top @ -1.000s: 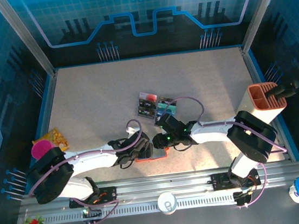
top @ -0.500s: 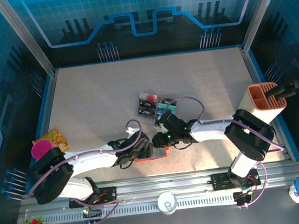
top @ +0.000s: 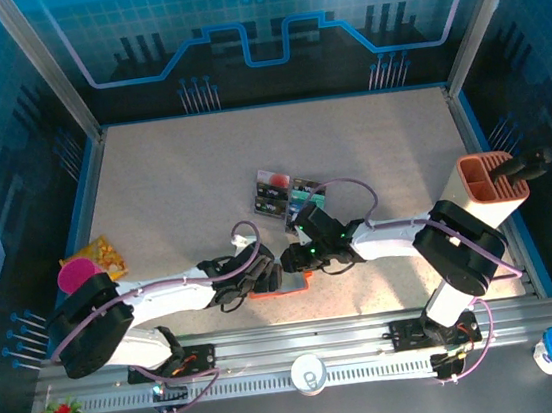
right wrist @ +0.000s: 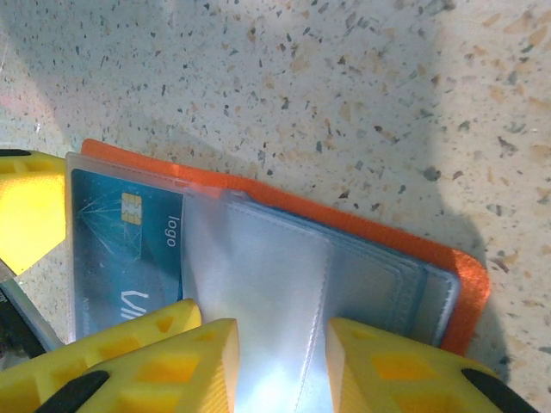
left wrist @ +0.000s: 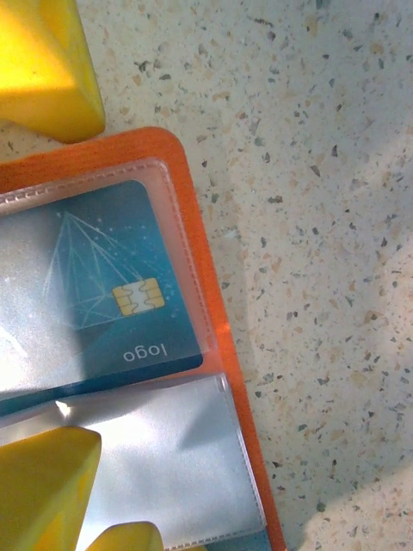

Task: Put the credit cards into the card holder
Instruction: Flip over the card slot on the card holder.

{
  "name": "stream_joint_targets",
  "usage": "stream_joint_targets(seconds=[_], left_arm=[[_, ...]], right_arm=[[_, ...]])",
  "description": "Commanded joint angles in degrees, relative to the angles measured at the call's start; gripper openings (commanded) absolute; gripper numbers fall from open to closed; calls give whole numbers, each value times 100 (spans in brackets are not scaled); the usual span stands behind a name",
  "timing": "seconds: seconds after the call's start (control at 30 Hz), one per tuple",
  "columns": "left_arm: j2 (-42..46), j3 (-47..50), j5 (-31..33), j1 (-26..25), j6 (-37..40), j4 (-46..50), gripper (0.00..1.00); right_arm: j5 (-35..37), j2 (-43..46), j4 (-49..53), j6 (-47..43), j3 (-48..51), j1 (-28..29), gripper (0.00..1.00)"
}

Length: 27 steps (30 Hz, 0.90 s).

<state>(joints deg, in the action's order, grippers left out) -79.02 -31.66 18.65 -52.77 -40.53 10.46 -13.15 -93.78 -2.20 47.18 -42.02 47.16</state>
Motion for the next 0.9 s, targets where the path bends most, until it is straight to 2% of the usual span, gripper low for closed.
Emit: stream_joint_targets(seconds=[0.0, 0.47, 0.7, 0.87], left_arm=[[138, 46, -121, -50, -3, 52, 91], [1209, 19, 267, -14, -24, 569, 99], [1853, 216, 365, 165, -152, 752, 99], [2235, 351, 327, 320, -199, 847, 99]], right_arm=[[-473, -75, -459, 203, -88, 39, 33], [-610, 283, -545, 414, -89, 107, 34], [-477, 405, -275, 382, -316, 293, 50], [-419, 230, -136, 374, -584, 442, 54]])
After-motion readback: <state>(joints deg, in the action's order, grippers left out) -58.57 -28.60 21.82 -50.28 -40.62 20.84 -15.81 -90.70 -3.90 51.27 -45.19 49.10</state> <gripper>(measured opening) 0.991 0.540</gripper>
